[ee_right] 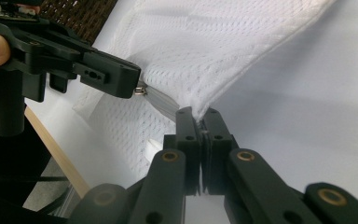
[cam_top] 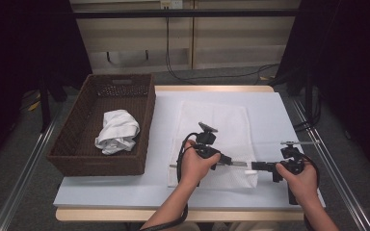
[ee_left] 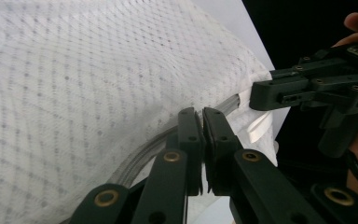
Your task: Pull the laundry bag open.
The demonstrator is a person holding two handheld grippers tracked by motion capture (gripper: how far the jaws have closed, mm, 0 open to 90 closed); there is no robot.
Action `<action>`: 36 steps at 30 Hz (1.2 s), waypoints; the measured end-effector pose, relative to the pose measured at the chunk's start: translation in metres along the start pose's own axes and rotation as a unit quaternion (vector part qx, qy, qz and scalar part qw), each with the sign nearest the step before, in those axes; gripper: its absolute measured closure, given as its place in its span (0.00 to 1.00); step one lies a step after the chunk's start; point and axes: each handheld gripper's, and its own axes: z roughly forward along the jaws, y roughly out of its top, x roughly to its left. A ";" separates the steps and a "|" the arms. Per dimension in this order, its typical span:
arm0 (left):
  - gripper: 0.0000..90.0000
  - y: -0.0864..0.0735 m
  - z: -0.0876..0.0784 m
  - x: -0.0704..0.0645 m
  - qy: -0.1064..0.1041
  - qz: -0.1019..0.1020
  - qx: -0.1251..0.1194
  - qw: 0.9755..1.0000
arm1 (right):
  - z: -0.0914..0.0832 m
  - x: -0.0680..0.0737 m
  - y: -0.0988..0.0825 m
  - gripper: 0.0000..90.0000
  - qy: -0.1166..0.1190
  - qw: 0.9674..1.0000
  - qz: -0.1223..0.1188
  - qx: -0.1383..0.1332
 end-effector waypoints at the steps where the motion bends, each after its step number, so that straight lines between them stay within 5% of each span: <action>1: 0.96 0.000 -0.001 0.001 -0.005 0.002 0.001 1.000 | 0.000 0.000 0.000 0.98 0.001 1.000 -0.001 0.000; 12: 0.96 0.000 -0.003 0.001 -0.005 0.007 0.003 1.000 | 0.001 0.001 0.000 0.98 0.005 1.000 0.001 0.000; 13: 0.96 0.000 -0.004 0.003 0.005 0.021 0.010 1.000 | 0.001 0.001 0.000 0.98 0.004 1.000 0.001 0.000; 17: 0.96 -0.001 -0.004 0.001 0.001 -0.009 -0.011 1.000 | -0.001 -0.001 0.000 0.98 0.002 1.000 0.002 -0.003; 18: 0.96 -0.001 -0.006 0.003 -0.001 0.005 0.001 1.000 | -0.001 -0.001 0.000 0.98 0.004 1.000 0.003 -0.002; 36: 0.96 -0.003 -0.012 0.006 -0.008 0.001 -0.008 1.000 | 0.001 -0.001 -0.001 0.98 0.004 1.000 -0.001 0.000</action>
